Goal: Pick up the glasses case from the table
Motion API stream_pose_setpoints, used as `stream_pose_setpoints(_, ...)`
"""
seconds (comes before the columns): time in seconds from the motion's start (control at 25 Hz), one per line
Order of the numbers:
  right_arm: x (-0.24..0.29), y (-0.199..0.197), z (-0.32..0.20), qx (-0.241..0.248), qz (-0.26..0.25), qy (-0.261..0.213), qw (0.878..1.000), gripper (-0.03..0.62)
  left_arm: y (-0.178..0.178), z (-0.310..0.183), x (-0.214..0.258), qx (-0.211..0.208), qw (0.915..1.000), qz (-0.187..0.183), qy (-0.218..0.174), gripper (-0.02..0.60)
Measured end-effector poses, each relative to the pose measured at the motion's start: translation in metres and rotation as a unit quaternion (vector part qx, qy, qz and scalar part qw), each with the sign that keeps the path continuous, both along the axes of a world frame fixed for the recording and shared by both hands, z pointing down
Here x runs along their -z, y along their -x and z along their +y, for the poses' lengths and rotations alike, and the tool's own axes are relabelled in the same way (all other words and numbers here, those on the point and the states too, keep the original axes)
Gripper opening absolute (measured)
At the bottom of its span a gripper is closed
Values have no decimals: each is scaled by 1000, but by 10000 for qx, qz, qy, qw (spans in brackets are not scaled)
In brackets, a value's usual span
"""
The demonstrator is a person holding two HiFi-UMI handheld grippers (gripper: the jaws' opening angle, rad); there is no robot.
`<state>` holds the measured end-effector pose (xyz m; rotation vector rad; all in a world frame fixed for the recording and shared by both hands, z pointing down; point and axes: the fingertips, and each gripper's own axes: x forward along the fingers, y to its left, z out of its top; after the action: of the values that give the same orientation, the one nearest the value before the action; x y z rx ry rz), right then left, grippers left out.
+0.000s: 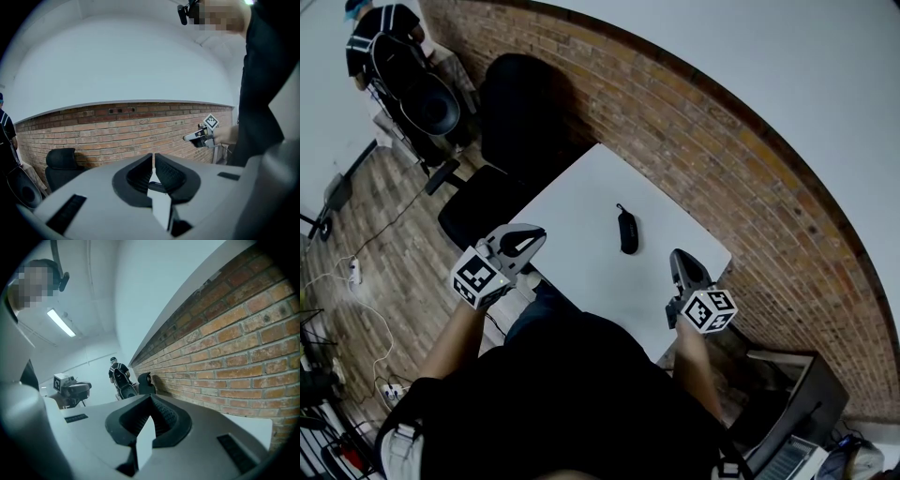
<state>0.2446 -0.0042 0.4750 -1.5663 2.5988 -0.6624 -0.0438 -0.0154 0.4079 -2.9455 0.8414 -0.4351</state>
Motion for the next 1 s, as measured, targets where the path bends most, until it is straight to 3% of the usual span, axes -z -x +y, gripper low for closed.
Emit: stream_pose_setpoints(1.0,-3,17,-44,-57,241,87,9997,15,23,-48,-15,-9,9999,3,158,26)
